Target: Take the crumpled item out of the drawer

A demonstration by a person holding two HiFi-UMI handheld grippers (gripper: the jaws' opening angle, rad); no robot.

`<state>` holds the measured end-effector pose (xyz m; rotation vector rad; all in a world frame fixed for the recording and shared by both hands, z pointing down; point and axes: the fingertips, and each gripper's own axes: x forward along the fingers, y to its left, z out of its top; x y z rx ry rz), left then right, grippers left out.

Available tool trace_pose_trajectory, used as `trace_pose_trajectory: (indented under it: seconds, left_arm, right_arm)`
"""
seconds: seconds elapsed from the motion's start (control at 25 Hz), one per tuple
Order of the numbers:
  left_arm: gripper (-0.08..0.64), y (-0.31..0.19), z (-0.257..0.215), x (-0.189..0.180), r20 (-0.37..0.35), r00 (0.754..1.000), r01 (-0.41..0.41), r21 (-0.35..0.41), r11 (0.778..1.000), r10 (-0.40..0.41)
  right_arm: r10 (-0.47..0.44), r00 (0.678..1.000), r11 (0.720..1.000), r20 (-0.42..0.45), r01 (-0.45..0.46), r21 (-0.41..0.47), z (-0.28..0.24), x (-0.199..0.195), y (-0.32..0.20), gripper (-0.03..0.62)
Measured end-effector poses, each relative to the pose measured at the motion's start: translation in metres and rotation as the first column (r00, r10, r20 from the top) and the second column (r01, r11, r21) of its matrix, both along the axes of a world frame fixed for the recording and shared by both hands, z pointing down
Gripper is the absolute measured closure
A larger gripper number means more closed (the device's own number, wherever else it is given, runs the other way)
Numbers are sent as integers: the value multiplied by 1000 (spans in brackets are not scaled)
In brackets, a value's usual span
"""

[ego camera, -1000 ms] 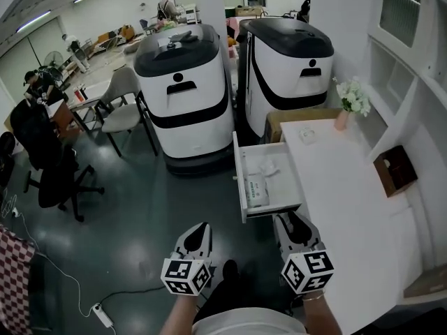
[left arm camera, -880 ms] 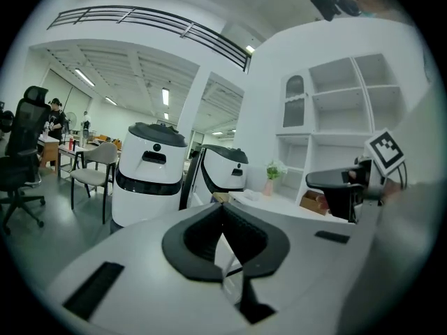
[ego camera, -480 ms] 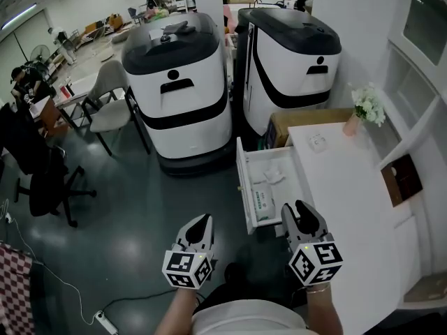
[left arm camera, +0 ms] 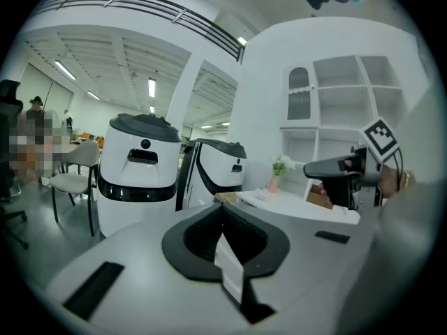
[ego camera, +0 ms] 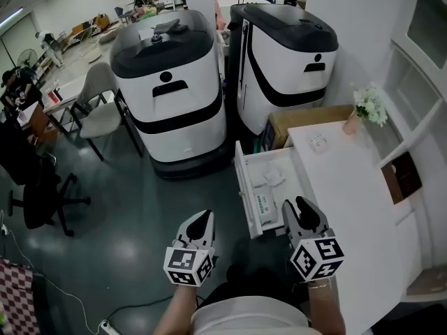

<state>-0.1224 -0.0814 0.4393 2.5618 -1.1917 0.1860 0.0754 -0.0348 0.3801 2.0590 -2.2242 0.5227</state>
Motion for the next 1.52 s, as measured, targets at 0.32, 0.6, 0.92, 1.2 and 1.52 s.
trace_pose_trajectory:
  seconds: [0.32, 0.6, 0.92, 1.2, 1.52]
  left_arm:
    - [569, -15, 7, 1, -11, 1000, 4, -21, 1000, -4]
    - [569, -39, 12, 2, 4, 999, 41, -30, 999, -41]
    - [569, -76, 21, 13, 34, 996, 82, -59, 995, -80]
    - [569, -106, 31, 21, 77, 987, 146, -85, 986, -140]
    - [569, -124, 42, 25, 100, 976, 203, -127, 971, -191]
  right_arm:
    - [45, 998, 999, -38, -46, -28, 12, 14, -21, 468]
    - [50, 999, 996, -20, -51, -79, 36, 29, -53, 468]
    - [-4, 1000, 985, -21, 0, -174, 75, 45, -102, 468]
    - [-62, 998, 960, -33, 51, -274, 115, 61, -136, 468]
    - [-99, 993, 902, -64, 63, -428, 177, 79, -157, 468]
